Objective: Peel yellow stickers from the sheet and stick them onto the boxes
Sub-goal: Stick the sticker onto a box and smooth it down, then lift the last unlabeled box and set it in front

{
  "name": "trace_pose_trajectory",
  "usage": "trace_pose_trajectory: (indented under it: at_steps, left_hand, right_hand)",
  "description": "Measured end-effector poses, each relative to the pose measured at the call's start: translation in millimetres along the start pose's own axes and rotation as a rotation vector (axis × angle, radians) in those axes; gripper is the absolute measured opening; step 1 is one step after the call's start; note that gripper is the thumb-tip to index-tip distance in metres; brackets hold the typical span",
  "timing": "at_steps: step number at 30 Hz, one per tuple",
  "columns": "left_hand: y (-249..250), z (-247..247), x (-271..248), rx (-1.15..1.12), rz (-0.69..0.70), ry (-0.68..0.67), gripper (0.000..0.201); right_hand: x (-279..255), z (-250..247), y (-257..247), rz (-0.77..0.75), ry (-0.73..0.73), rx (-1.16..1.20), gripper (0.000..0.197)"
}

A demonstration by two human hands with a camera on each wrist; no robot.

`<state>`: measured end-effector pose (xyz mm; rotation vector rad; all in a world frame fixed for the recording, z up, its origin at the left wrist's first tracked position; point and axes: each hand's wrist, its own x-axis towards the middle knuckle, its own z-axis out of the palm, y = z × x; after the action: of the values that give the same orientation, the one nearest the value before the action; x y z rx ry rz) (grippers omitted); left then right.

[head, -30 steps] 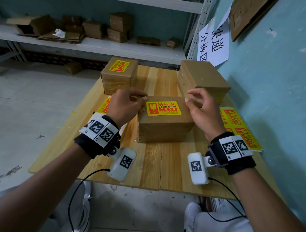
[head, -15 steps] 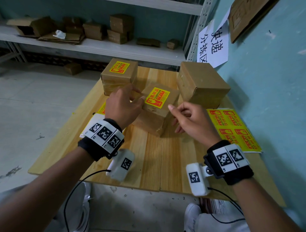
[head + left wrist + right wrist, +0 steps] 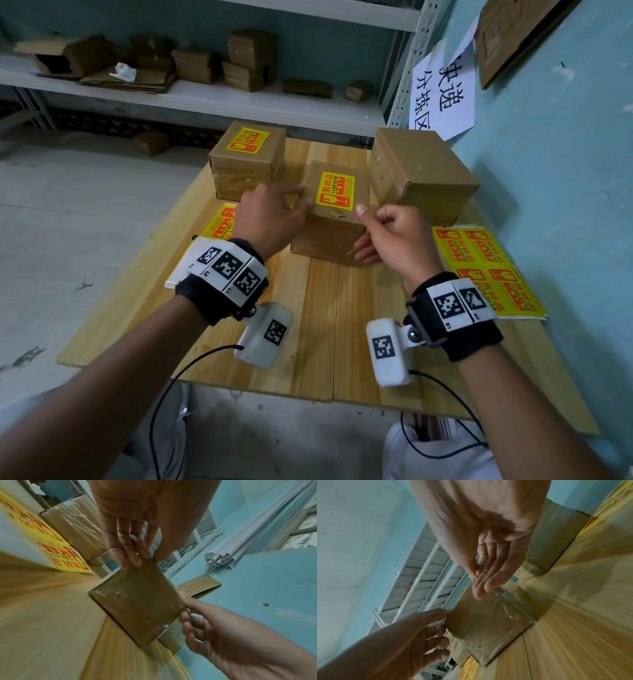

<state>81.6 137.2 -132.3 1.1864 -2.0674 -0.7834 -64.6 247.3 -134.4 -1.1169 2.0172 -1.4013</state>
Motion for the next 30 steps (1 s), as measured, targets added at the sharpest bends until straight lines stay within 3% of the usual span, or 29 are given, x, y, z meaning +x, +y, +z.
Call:
trace_pose_trajectory:
  at_steps: [6,13,25,30]
  left_hand:
    - [2,9,11,-0.187,-0.093,-0.038,0.037]
    - [3,20,28,-0.279,-0.104,-0.033,0.044]
    - [11,36,47,-0.300,-0.075,-0.098,0.040]
    - [19,39,48,-0.347,-0.093,-0.117,0.037]
  right_hand:
    - [15,4,1,0.014,0.034,0.038,0.027]
    - [36,11,5,0.003,0.052,-0.030,0.018]
    - [62,21,13,0.064,-0.093,-0.102,0.048]
    - [61,17,5,0.041,-0.091,-0.104,0.050]
